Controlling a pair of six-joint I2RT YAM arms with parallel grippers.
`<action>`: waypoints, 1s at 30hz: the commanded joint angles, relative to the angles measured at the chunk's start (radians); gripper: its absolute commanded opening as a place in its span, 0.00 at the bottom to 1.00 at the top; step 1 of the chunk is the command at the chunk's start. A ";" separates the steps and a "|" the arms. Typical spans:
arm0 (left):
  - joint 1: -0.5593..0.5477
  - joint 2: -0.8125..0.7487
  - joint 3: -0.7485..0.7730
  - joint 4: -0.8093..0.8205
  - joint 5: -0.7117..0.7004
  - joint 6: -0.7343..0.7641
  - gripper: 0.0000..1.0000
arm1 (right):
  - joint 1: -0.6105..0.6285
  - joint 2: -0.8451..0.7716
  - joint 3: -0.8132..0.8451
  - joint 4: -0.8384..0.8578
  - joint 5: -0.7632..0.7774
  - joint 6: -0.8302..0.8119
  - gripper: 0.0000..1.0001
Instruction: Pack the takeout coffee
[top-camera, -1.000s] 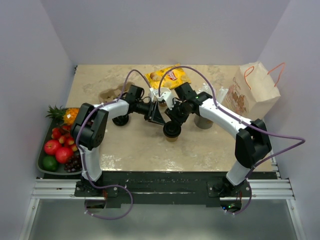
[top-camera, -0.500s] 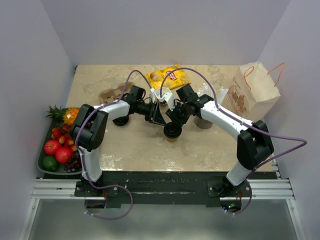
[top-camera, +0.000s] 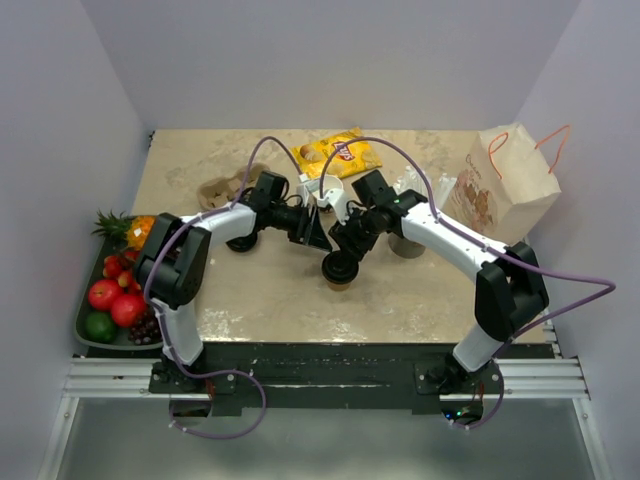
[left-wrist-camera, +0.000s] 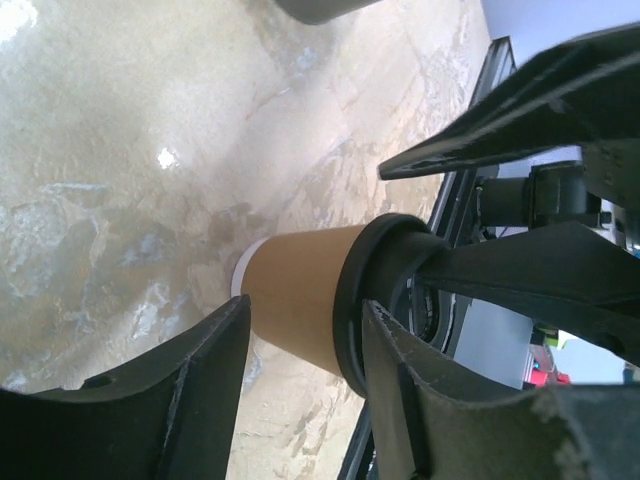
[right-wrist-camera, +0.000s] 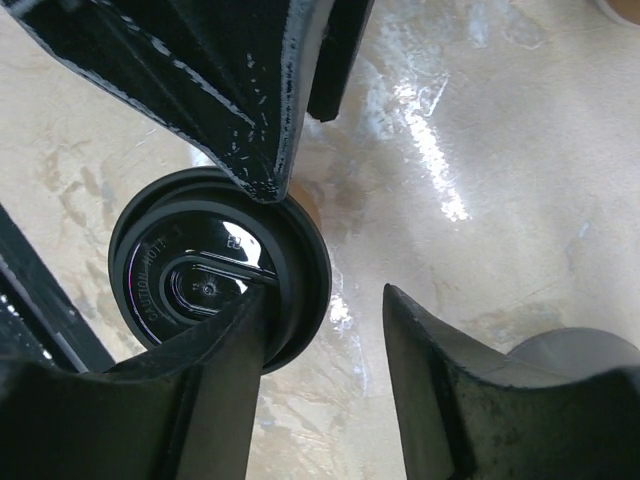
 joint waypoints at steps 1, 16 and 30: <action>0.012 -0.080 -0.018 0.023 0.077 0.097 0.54 | 0.005 -0.039 0.013 -0.019 -0.058 0.011 0.55; -0.017 -0.186 -0.205 0.117 0.157 0.153 0.63 | 0.005 -0.013 0.039 -0.016 -0.047 0.023 0.55; -0.081 -0.134 -0.230 0.212 -0.021 0.042 0.60 | 0.005 -0.014 -0.021 0.027 -0.034 0.065 0.54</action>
